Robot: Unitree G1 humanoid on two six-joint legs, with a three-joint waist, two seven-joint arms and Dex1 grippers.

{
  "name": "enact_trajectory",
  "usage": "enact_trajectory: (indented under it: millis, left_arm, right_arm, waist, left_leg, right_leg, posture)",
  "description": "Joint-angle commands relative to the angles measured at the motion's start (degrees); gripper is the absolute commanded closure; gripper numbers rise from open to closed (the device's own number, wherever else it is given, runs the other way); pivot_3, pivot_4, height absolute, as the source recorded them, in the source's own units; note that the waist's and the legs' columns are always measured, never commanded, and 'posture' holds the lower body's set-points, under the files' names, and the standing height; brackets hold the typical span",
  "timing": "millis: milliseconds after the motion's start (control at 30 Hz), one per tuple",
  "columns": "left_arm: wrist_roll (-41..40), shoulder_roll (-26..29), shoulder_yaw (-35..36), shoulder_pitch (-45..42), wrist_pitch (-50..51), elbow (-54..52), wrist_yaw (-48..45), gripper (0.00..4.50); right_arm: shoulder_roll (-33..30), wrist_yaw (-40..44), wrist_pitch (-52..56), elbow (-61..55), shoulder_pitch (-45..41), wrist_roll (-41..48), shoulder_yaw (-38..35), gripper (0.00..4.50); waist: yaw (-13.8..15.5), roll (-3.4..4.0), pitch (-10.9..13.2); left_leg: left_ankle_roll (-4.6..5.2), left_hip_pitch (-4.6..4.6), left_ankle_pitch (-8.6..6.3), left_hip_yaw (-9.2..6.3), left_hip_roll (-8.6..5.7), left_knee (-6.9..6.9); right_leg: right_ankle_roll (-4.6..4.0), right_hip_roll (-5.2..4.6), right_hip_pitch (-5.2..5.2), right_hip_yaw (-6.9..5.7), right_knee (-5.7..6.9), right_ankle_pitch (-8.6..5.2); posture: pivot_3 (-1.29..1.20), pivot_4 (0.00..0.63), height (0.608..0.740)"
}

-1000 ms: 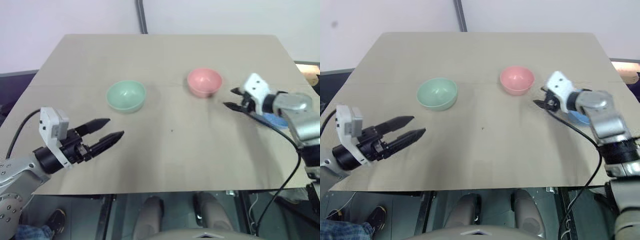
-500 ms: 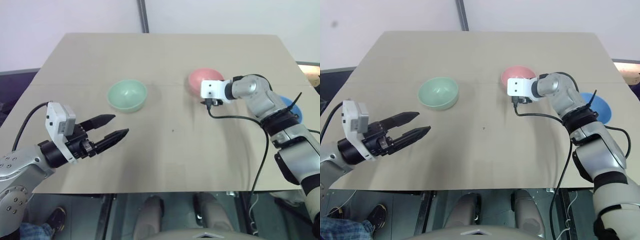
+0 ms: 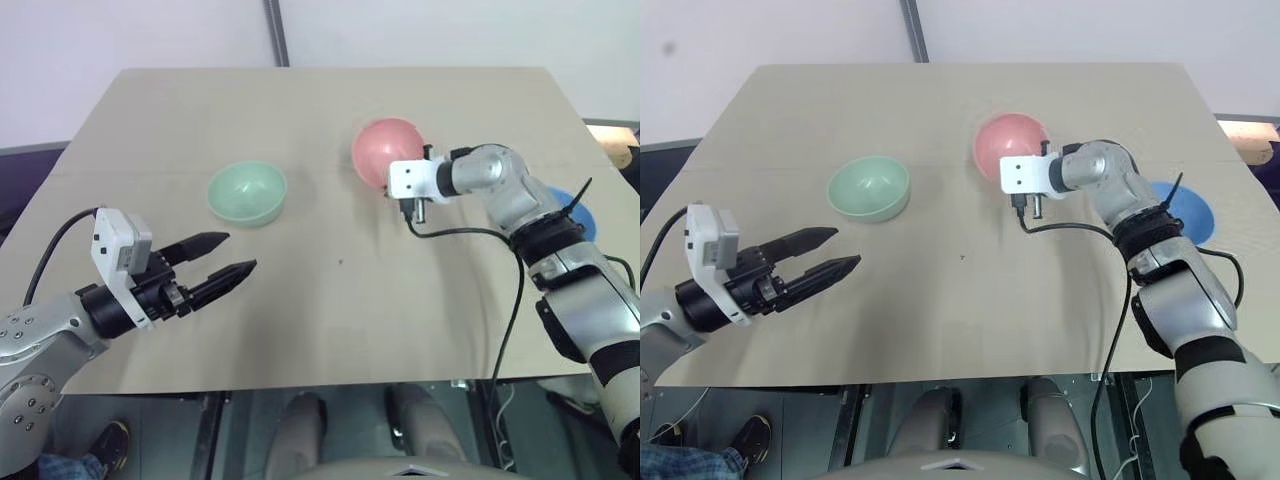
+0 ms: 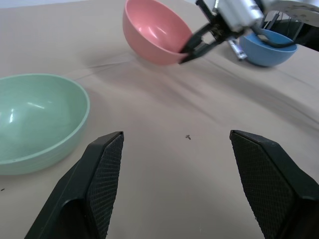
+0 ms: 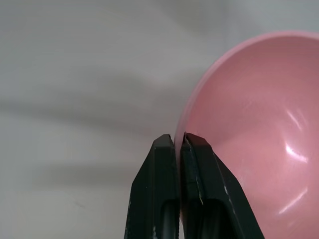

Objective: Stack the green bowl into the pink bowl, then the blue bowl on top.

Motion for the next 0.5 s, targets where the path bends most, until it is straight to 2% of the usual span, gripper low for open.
enact_trajectory:
  millis: [33,167,400,433,500]
  left_arm:
    - [-0.1,0.7,1.4,0.2,-0.4,-0.4,-0.8,0.89]
    - [-0.1,0.7,0.7,-0.1,-0.4,-0.1,-1.1,0.89]
    - [-0.1,1.8,1.1,-0.2,0.7,0.3,-1.9,0.89]
    - [-0.1,1.9,1.2,-0.1,0.8,0.3,-2.0,0.89]
    - [-0.3,2.0,1.2,-0.1,0.7,0.5,-2.0,0.89]
  right_arm:
    - [-2.1,6.5,6.2,-17.8,5.3,5.0,-0.5,4.46]
    - [-3.6,10.2,16.6,-35.5,13.4,7.9,1.0,4.46]
    - [-4.1,11.1,24.2,-42.1,15.1,7.1,2.5,4.46]
    - [-4.3,11.2,25.4,-42.4,15.0,7.0,2.6,3.86]
    - [-4.2,10.9,26.6,-42.6,14.7,6.6,2.7,3.38]
  waist:
    - [0.1,0.0,0.0]
    - [0.7,0.01,0.0]
    - [1.0,-0.02,0.0]
    - [1.0,-0.02,0.0]
    - [1.0,-0.02,0.0]
  left_leg:
    - [0.0,0.01,0.0,0.01,0.0,0.0]
    - [0.0,-0.01,0.0,-0.04,0.0,0.01]
    - [0.0,0.26,0.0,-0.02,0.01,0.04]
    - [0.0,0.26,0.0,-0.02,0.01,0.04]
    - [0.0,0.23,0.0,-0.02,0.01,0.04]
  right_leg:
    - [0.0,-0.01,0.01,0.0,0.0,0.0]
    - [0.0,0.0,0.0,-0.04,0.03,0.0]
    - [-0.01,0.05,0.2,-0.02,0.09,-0.02]
    - [-0.01,0.05,0.19,-0.02,0.08,-0.02]
    - [-0.02,0.04,0.19,-0.02,0.05,-0.02]
  posture:
    - [0.0,0.15,0.74]
    - [0.0,0.15,0.74]
    - [0.0,0.15,0.74]
    - [0.0,0.15,0.74]
    - [0.0,0.15,0.74]
